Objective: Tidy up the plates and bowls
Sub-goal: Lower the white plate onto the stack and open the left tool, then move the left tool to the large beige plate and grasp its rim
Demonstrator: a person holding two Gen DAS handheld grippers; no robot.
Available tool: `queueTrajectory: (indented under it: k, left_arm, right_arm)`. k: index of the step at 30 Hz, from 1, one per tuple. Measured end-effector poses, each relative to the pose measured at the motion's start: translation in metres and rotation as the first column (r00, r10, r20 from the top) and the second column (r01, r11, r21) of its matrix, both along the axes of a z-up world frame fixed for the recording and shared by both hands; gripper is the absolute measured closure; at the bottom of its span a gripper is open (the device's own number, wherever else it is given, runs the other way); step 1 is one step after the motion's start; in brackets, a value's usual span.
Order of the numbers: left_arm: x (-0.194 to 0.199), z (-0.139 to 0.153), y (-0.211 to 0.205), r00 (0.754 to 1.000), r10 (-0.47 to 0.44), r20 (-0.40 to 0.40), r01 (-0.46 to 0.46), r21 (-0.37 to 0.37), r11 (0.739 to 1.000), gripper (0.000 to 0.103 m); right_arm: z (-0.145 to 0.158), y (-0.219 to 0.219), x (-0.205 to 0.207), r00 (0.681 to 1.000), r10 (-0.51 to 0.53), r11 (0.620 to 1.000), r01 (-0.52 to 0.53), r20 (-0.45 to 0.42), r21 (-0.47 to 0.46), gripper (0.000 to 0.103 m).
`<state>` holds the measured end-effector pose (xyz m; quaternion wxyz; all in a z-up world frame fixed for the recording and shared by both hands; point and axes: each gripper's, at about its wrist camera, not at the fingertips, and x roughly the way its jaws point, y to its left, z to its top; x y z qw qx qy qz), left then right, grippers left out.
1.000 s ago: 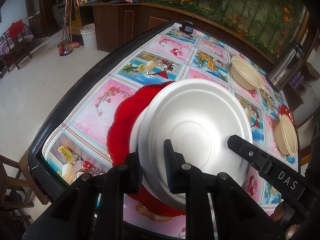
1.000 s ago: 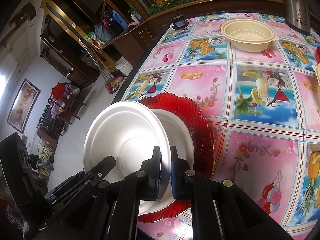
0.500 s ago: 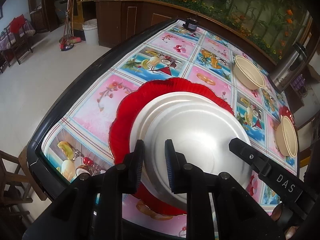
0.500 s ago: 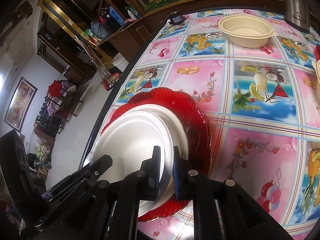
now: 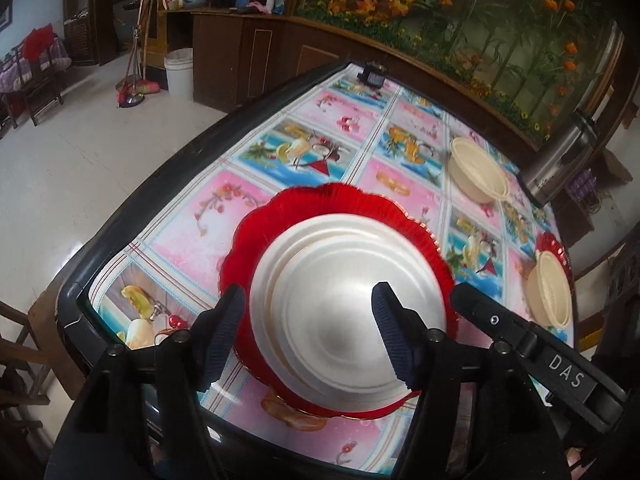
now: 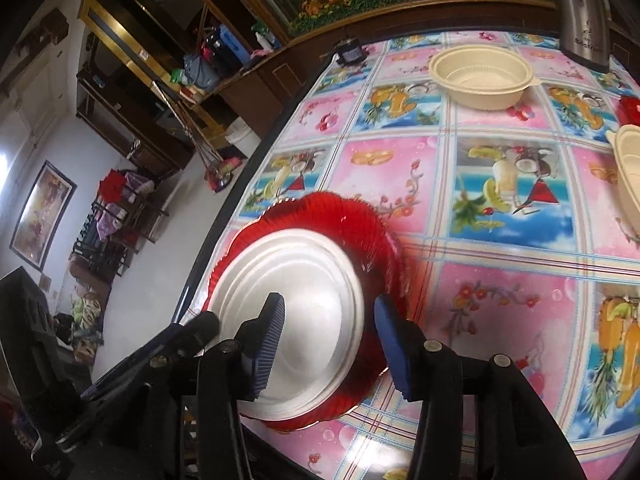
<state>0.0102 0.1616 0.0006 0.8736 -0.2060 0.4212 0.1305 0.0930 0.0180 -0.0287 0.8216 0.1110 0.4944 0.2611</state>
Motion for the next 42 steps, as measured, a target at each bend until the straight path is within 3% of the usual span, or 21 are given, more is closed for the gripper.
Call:
queueTrajectory:
  k: [4, 6, 12, 16, 21, 25, 28, 32, 42]
  left_arm:
    - [0.000, 0.015, -0.012, 0.998, -0.017, 0.067, 0.018, -0.015, 1.000, 0.037]
    - [0.006, 0.020, -0.026, 0.995, -0.050, 0.083, 0.052, -0.017, 0.999, 0.031]
    - [0.039, 0.022, -0.092, 0.976, -0.209, 0.058, 0.210, -0.013, 0.978, 0.030]
    - [0.065, 0.015, -0.140, 0.955, -0.296, 0.024, 0.297, -0.022, 0.955, 0.030]
    - [0.100, 0.003, -0.197, 0.929, -0.370, -0.021, 0.369, -0.033, 0.929, 0.030]
    - [0.122, -0.007, -0.235, 0.911, -0.411, -0.039, 0.412, -0.001, 0.911, 0.030]
    - [0.139, -0.014, -0.256, 0.904, -0.424, -0.063, 0.426, 0.033, 0.904, 0.030]
    - [0.159, -0.024, -0.275, 0.899, -0.431, -0.079, 0.436, 0.060, 0.898, 0.030]
    - [0.186, -0.040, -0.295, 0.899, -0.426, -0.102, 0.435, 0.093, 0.896, 0.030]
  right_arm:
    - [0.006, -0.018, -0.003, 0.999, -0.032, 0.998, 0.032, 0.010, 0.046, 0.051]
    - [0.009, -0.030, -0.005, 0.999, -0.046, 0.996, 0.046, 0.010, 0.070, 0.047]
    - [0.014, -0.101, -0.012, 0.987, -0.163, 0.979, 0.161, 0.010, 0.122, 0.044]
    - [0.011, -0.167, -0.010, 0.958, -0.287, 0.948, 0.285, -0.011, 0.143, 0.042]
    - [0.004, -0.249, -0.002, 0.898, -0.437, 0.885, 0.438, -0.045, 0.158, 0.039]
    - [-0.001, -0.299, 0.010, 0.850, -0.524, 0.836, 0.526, -0.059, 0.156, 0.026]
    - [-0.008, -0.319, 0.024, 0.832, -0.550, 0.821, 0.555, -0.074, 0.133, 0.023]
    - [-0.018, -0.338, 0.044, 0.832, -0.547, 0.825, 0.555, -0.096, 0.110, 0.018]
    - [-0.027, -0.343, 0.076, 0.820, -0.563, 0.817, 0.571, -0.103, 0.077, 0.018]
